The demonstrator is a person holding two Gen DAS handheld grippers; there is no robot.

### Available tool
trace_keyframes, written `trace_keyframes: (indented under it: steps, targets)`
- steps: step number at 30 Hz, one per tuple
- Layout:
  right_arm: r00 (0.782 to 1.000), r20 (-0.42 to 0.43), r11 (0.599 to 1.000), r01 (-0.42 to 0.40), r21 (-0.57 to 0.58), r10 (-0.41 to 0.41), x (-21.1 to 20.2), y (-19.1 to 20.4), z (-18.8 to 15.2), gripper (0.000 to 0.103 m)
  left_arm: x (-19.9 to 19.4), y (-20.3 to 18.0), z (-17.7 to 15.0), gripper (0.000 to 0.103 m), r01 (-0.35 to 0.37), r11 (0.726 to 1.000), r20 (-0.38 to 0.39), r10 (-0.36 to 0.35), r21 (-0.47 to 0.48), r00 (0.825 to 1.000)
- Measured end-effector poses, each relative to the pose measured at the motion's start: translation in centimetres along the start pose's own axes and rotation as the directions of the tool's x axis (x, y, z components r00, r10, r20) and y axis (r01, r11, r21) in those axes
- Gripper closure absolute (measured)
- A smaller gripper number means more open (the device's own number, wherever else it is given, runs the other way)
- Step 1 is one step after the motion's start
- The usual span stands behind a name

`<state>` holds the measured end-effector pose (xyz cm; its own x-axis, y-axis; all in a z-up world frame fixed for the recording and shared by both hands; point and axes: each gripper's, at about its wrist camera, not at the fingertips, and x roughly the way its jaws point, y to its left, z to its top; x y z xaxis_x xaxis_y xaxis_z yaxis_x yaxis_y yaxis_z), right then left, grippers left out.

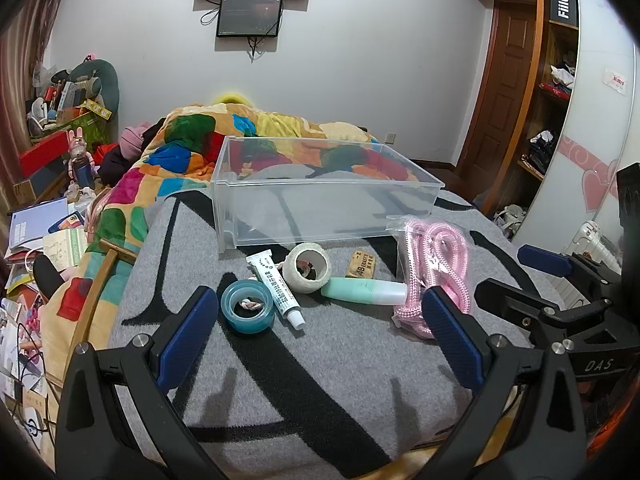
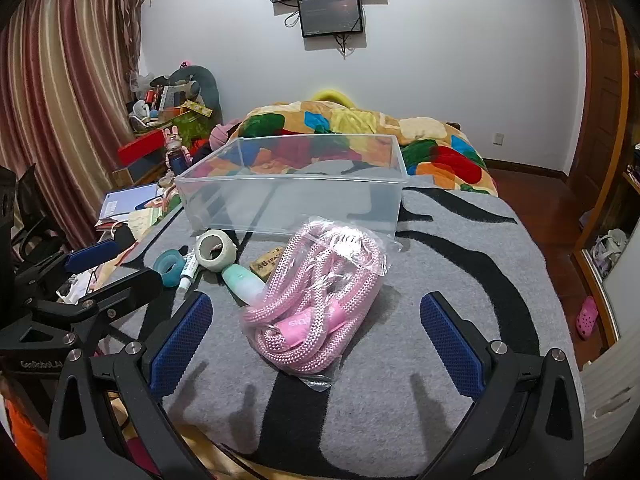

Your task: Organize objects

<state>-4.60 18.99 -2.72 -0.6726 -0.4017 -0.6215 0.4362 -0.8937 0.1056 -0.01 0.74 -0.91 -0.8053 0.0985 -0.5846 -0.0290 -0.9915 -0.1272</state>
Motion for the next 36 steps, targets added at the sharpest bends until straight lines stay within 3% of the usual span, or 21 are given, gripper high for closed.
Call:
trace_keyframes:
  steps: [36]
  targets:
    - [1.000, -0.006, 1.000, -0.007, 0.007, 0.007, -0.04, 0.29, -0.24, 0.000, 0.06, -0.05, -0.21, 0.000, 0.003, 1.000, -0.006, -0.003, -0.006, 1.000]
